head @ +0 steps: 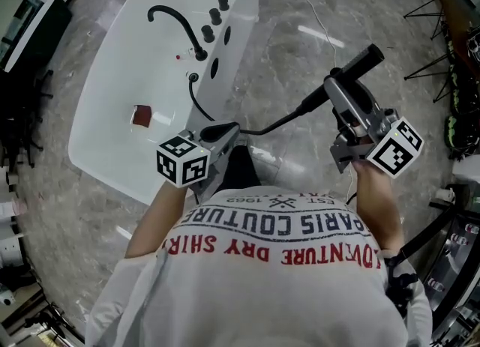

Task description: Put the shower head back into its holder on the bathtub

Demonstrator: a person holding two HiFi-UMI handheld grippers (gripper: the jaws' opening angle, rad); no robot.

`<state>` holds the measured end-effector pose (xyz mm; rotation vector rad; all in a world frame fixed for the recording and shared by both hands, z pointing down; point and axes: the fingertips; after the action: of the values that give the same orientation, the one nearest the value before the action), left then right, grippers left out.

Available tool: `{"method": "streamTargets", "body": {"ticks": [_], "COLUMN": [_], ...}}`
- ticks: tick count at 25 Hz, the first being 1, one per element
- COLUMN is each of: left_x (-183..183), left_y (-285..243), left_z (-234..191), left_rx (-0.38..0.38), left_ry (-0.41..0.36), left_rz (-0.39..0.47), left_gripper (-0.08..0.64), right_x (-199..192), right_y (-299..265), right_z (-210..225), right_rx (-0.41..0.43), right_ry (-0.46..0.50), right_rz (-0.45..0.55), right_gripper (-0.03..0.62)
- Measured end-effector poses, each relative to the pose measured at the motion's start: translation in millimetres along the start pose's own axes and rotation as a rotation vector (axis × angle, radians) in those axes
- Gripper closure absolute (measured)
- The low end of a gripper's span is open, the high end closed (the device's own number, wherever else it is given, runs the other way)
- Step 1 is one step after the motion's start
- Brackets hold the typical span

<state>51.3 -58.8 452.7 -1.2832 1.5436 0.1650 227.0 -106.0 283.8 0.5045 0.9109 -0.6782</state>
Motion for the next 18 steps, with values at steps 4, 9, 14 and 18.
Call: {"method": "streamTargets", "body": {"ticks": [4,9,14,18], "left_x": [-3.2,-26.6,-47.4,-67.0], "left_y": [-15.6,-34.0,-53.8,-74.4], "left_z": [-21.4,-66.7,-104.6,-118.5], "left_rx": [0.011,0.061,0.134,0.125], "left_ry": [0.000,-0.047,-0.072,-0.183], "left_rz": [0.018,-0.043,-0.120,-0.213], "left_gripper": [0.555,0.554,0.439,0.439], "right_x": [0.9,6.7,13.5,14.2], "right_y": [-9.6,-35.0,-52.4,-60.6], "right_z": [22.1,42.0,53.2,65.2], "right_rx": [-0.032,-0.040,-0.021,-0.025], "right_ry": [-0.023,-0.022,-0.045,-0.062], "right_rz": [0.006,0.010,0.016,0.028], "right_gripper": [0.449,0.448,0.446,0.446]}}
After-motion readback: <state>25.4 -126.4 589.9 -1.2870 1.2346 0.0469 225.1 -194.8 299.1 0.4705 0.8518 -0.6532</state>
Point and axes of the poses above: the fingertips, and each gripper's own axes: y backward along the fingers, z to its right, x out of its top, and after that the axes turned 5 degrees about x, right-handed
